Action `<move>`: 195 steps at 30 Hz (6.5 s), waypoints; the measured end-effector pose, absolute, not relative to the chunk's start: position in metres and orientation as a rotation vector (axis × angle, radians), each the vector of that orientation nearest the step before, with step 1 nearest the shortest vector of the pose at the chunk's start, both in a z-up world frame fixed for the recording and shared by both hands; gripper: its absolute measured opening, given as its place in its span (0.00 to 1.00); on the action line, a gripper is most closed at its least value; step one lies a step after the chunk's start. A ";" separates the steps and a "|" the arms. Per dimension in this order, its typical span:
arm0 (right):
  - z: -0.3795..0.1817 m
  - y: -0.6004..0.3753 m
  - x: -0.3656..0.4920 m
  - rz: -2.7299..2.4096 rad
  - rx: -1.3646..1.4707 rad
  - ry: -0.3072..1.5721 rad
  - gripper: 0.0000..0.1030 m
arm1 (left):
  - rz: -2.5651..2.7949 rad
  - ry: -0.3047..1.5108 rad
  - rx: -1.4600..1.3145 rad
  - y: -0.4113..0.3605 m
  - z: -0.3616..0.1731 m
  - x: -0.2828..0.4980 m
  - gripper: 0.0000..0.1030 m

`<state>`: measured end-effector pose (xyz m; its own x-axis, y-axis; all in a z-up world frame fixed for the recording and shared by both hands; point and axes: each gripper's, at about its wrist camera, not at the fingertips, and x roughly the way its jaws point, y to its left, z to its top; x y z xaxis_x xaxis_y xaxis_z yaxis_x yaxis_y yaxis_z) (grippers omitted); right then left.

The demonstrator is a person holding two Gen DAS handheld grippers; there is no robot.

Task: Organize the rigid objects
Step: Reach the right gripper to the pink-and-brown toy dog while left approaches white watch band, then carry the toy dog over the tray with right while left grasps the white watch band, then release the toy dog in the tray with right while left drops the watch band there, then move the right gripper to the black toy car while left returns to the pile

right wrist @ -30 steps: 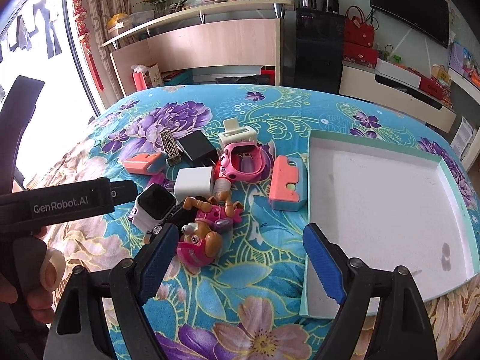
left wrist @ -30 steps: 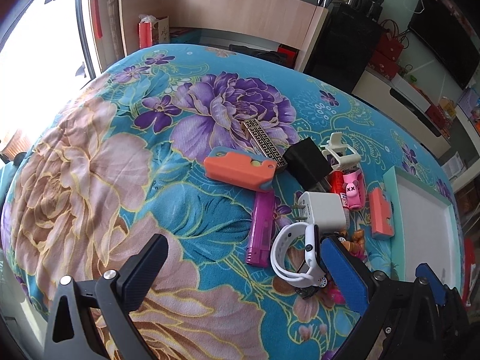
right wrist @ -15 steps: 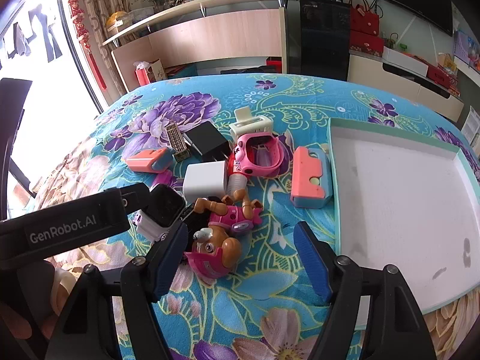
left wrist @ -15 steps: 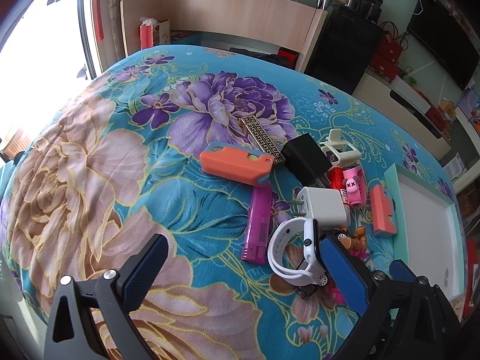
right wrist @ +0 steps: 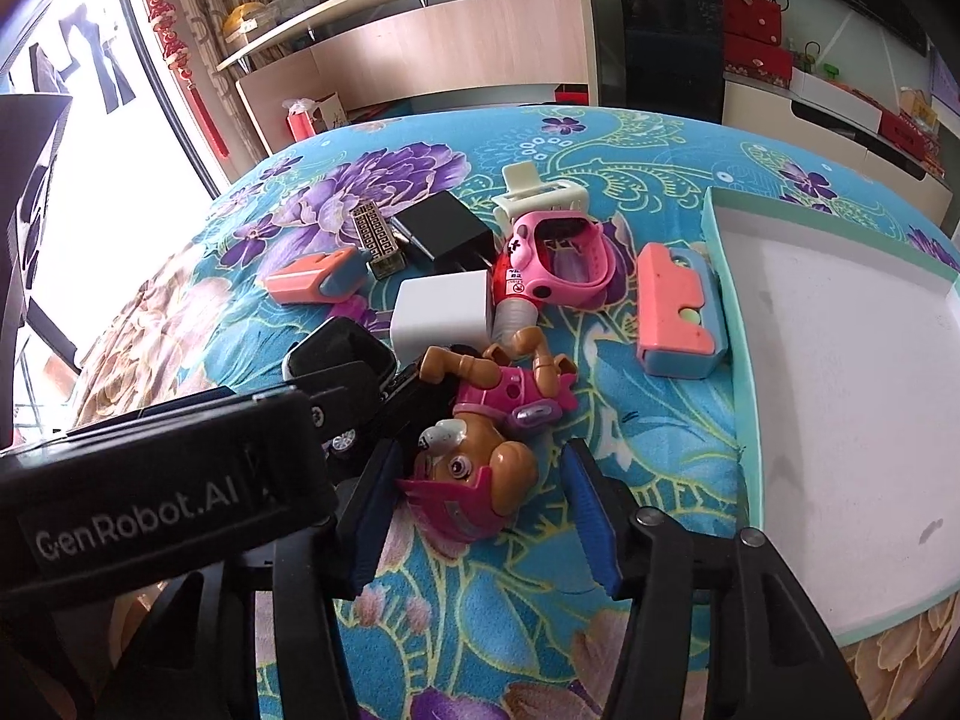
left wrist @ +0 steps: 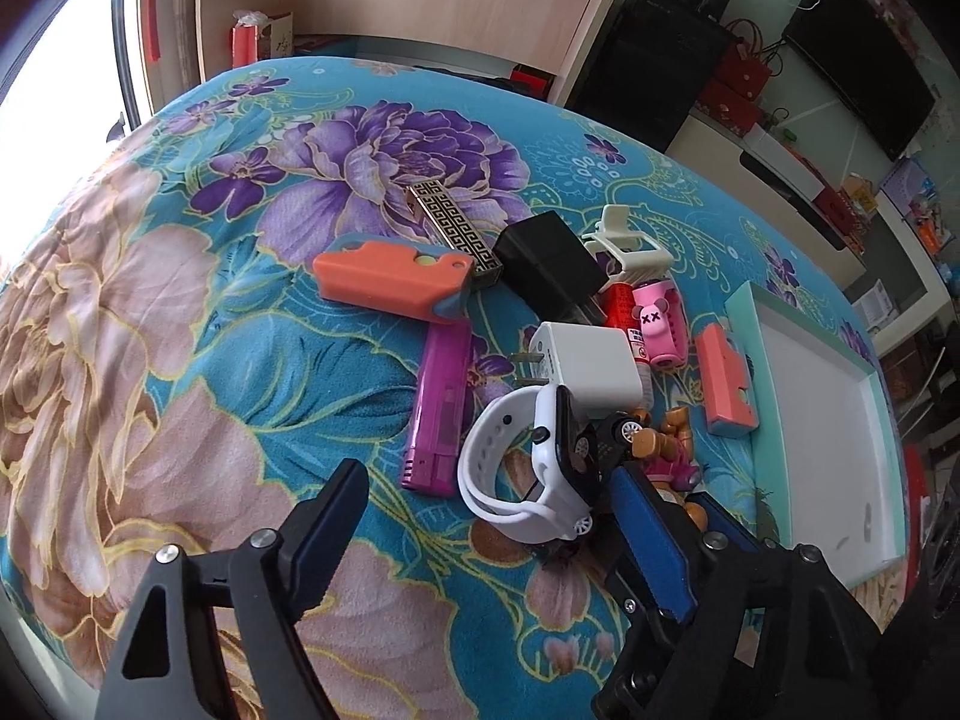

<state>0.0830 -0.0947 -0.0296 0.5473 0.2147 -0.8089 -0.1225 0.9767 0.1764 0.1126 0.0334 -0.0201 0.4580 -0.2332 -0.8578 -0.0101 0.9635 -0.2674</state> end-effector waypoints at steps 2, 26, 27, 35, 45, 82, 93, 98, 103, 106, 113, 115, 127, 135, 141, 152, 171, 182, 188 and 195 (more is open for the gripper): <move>-0.030 -0.096 0.084 0.205 0.115 0.972 0.52 | -0.154 1.088 -0.261 0.032 -0.020 0.113 0.79; -0.027 -0.125 0.080 0.172 0.165 0.964 0.44 | -0.194 1.038 -0.247 0.025 -0.015 0.112 0.45; -0.027 -0.125 0.080 0.172 0.165 0.964 0.44 | -0.199 1.034 -0.246 0.024 -0.015 0.112 0.42; -0.028 -0.123 0.080 0.166 0.152 0.966 0.44 | -0.217 1.022 -0.239 0.018 -0.019 0.115 0.38; -0.028 -0.123 0.080 0.164 0.143 0.964 0.44 | -0.252 0.991 -0.194 0.008 -0.015 0.113 0.24; 0.035 -0.175 0.057 0.048 0.248 0.609 0.43 | -0.292 0.813 -0.221 0.003 0.028 0.101 0.24; 0.026 -0.263 0.045 -0.254 0.273 0.610 0.43 | -0.365 0.895 -0.029 -0.073 0.034 0.101 0.24; 0.016 -0.295 0.040 -0.321 0.333 0.639 0.43 | -0.429 0.892 0.074 -0.120 0.043 0.103 0.24; 0.007 -0.315 0.036 -0.374 0.362 0.662 0.43 | -0.485 0.890 0.154 -0.165 0.041 0.107 0.24; 0.004 -0.323 0.035 -0.403 0.371 0.663 0.43 | -0.505 0.917 0.174 -0.185 0.031 0.113 0.24; -0.002 -0.334 0.033 -0.448 0.380 0.687 0.43 | -0.471 0.969 0.178 -0.204 0.009 0.124 0.24; -0.002 -0.336 0.031 -0.453 0.383 0.687 0.43 | -0.466 0.974 0.185 -0.206 0.006 0.124 0.24; 0.003 -0.332 0.031 -0.467 0.342 0.686 0.48 | -0.396 0.964 0.186 -0.197 0.006 0.127 0.68; 0.006 -0.323 0.035 -0.450 0.303 0.680 0.69 | -0.299 0.917 0.150 -0.166 0.016 0.126 1.00; 0.009 -0.309 0.042 -0.417 0.250 0.678 0.83 | -0.209 0.902 0.132 -0.141 0.016 0.129 1.00; 0.006 -0.293 0.052 -0.410 0.190 0.725 0.85 | -0.098 0.894 0.041 -0.096 0.014 0.135 1.00; 0.022 -0.201 0.075 -0.163 0.174 0.682 0.85 | 0.121 0.942 -0.079 0.002 0.008 0.140 1.00; 0.010 -0.143 0.086 -0.012 0.169 0.729 0.85 | 0.215 0.971 -0.191 0.055 -0.001 0.138 1.00; 0.001 -0.135 0.090 0.022 0.219 0.763 0.85 | 0.252 0.980 -0.216 0.076 -0.005 0.136 1.00; -0.003 -0.121 0.090 0.020 0.141 0.769 0.85 | 0.218 0.995 -0.268 0.093 -0.012 0.135 1.00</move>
